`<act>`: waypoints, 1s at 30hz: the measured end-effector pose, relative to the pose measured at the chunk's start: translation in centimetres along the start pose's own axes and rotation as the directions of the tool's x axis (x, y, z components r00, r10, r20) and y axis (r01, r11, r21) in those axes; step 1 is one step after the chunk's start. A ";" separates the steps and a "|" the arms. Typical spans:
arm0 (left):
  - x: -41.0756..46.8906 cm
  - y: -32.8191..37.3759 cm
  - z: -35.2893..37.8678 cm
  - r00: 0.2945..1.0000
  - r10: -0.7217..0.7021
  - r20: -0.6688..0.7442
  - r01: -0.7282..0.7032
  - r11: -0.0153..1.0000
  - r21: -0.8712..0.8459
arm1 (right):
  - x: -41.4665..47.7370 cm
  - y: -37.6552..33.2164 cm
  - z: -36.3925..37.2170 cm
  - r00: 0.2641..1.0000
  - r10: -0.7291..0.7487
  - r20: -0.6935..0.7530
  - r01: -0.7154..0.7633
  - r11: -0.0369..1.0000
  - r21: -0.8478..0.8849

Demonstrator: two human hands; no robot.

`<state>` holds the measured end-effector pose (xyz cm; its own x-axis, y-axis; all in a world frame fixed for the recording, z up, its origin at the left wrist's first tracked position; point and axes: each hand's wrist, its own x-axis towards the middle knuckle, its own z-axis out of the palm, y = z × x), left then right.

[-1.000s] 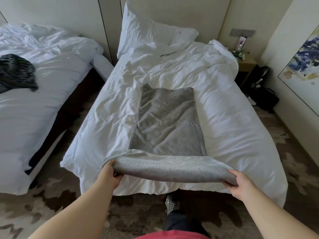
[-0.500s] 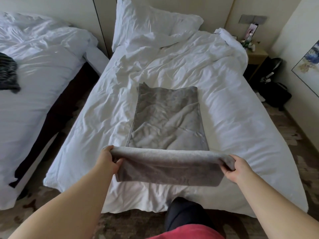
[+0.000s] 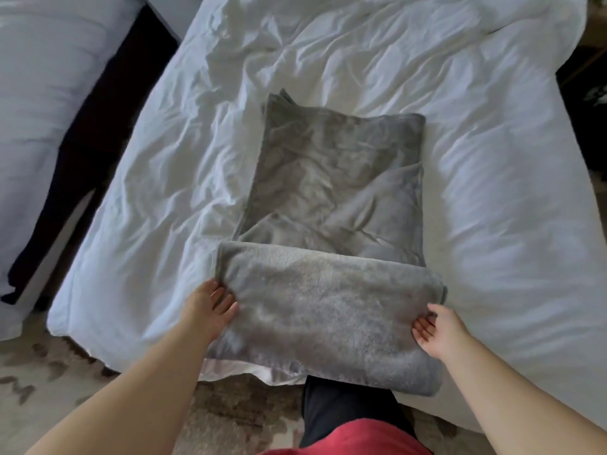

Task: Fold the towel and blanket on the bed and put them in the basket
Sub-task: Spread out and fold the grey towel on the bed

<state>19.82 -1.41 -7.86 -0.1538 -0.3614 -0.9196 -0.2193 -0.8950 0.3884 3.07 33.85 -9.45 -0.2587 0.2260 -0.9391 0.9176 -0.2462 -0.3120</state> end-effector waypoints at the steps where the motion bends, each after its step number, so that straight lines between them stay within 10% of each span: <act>1: 0.0 0.0 0.0 1.000 0.005 -0.007 -0.005 1.000 0.009 | 0.3 -0.1 0.0 1.000 -0.005 -0.007 0.005 1.000 -0.008; 14: -0.8 -5.6 -8.4 0.966 0.030 -0.256 0.041 0.962 0.269 | -1.9 9.4 -6.1 0.985 -0.111 -0.131 0.106 0.993 -0.043; 19: 0.1 -9.4 -9.0 0.979 -0.177 -0.098 0.174 0.984 -0.034 | 0.1 14.5 -9.4 0.989 0.149 -0.021 -0.144 0.979 0.142; 30: -6.0 -5.2 -3.4 0.996 0.039 -0.075 -0.051 0.985 -0.166 | -5.7 7.5 -5.9 0.973 -0.147 0.176 0.067 0.917 0.392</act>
<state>25.19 4.51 -4.60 -0.0899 -0.4146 -0.9056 -0.0484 -0.9063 0.4198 13.22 36.27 -5.64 -0.4394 0.0903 -0.8937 0.7061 -0.5803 -0.4058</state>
